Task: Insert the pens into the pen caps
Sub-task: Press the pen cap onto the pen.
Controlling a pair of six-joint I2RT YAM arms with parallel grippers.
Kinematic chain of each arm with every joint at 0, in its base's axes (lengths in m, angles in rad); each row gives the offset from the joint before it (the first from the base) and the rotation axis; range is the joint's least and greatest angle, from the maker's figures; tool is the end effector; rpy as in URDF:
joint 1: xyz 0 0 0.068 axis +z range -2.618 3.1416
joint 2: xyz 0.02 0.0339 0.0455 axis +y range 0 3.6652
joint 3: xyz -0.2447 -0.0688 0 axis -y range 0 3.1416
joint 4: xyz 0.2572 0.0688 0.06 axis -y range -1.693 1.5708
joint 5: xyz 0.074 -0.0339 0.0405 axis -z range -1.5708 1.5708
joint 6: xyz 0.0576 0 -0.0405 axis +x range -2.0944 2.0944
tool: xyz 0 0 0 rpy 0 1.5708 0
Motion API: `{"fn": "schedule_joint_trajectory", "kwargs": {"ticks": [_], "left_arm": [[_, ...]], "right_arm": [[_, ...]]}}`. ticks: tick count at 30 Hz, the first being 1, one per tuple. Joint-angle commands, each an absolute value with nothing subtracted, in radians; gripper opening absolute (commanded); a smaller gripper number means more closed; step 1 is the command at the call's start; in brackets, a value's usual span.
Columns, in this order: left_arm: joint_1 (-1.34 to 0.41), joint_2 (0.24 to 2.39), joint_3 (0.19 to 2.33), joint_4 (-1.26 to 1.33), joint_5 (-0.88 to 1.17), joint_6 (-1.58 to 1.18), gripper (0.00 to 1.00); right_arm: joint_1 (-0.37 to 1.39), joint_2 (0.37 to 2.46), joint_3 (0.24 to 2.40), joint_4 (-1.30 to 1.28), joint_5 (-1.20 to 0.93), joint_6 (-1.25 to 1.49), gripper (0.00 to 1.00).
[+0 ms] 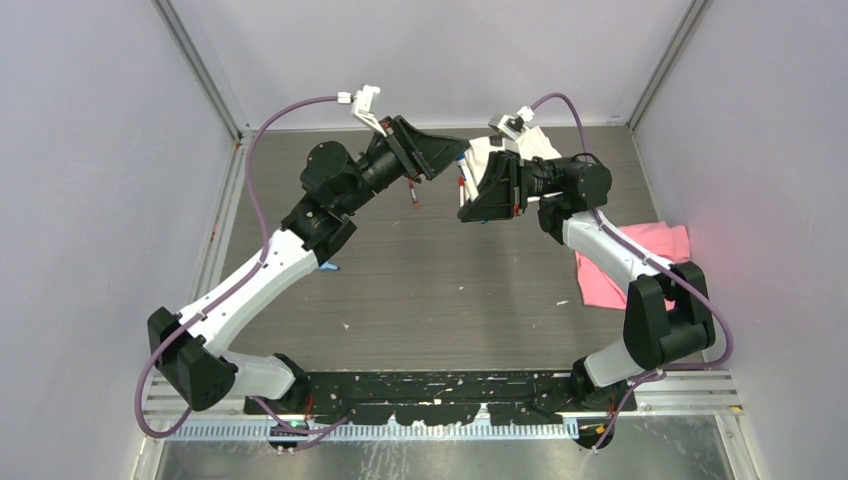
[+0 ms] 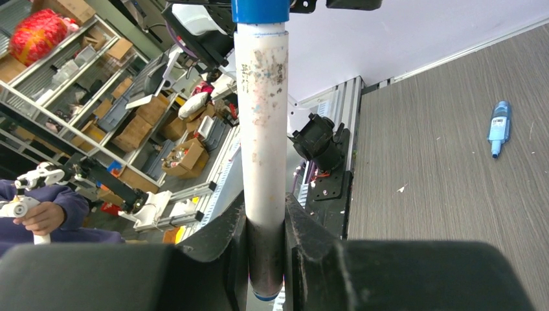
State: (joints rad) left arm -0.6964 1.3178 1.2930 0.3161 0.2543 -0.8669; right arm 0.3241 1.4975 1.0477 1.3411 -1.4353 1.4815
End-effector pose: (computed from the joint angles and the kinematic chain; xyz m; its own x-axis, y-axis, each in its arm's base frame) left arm 0.2528 -0.2303 0.4413 -0.4716 -0.5674 -0.6750 0.6894 0.2401 -0.6835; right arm 0.2768 0.1532 0.3634 -0.5650 -0.0479 -0.8237 -0.7909 -0.2530 0.5572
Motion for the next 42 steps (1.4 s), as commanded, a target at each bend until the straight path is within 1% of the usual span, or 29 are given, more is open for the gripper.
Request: {"fn": "schedule_joint_trajectory", "kwargs": {"ticks": [1,3,4,5,6,7,8,13,15,17,21,25,32,37,42], "left_arm": [[-0.700,1.319,1.336,0.348,0.277,-0.868,0.48],[-0.705,1.327,1.339,0.349,0.290,-0.868,0.39],[-0.707,1.331,1.341,0.352,0.299,-0.867,0.30],[-0.709,1.335,1.341,0.352,0.315,-0.865,0.15],[-0.711,1.336,1.339,0.351,0.329,-0.862,0.06],[-0.712,1.335,1.334,0.347,0.340,-0.857,0.02],[-0.714,1.332,1.328,0.339,0.349,-0.851,0.01],[-0.735,1.293,1.269,0.205,0.414,-0.806,0.01],[-0.757,1.279,1.221,0.175,0.432,-0.804,0.00],[-0.783,1.268,1.174,0.164,0.448,-0.816,0.00],[-0.870,1.258,1.109,0.173,0.358,-0.789,0.00],[-0.955,1.308,1.098,0.247,0.247,-0.746,0.01],[-0.961,1.376,1.098,0.413,0.147,-0.816,0.00],[-0.959,1.432,1.163,0.384,0.208,-0.840,0.00],[-0.925,1.400,1.093,0.458,0.212,-0.916,0.02]], "right_arm": [[0.333,1.499,1.085,1.409,-1.443,1.493,0.01],[0.334,1.500,1.087,1.408,-1.443,1.494,0.01],[0.335,1.499,1.089,1.408,-1.443,1.495,0.01],[0.335,1.499,1.090,1.409,-1.443,1.496,0.01],[0.335,1.498,1.092,1.409,-1.443,1.497,0.01],[0.336,1.499,1.095,1.409,-1.443,1.499,0.01],[0.335,1.499,1.100,1.410,-1.443,1.503,0.01],[0.312,1.515,1.183,1.418,-1.448,1.517,0.01],[0.271,1.543,1.261,1.407,-1.443,1.524,0.01],[0.228,1.592,1.366,1.438,-1.440,1.595,0.01],[0.211,1.651,1.444,1.442,-1.449,1.616,0.01],[0.241,1.663,1.460,1.443,-1.447,1.615,0.01],[0.288,1.647,1.424,1.443,-1.457,1.616,0.01],[0.298,1.637,1.415,1.443,-1.454,1.609,0.01],[0.297,1.628,1.371,1.443,-1.453,1.606,0.01]]}}
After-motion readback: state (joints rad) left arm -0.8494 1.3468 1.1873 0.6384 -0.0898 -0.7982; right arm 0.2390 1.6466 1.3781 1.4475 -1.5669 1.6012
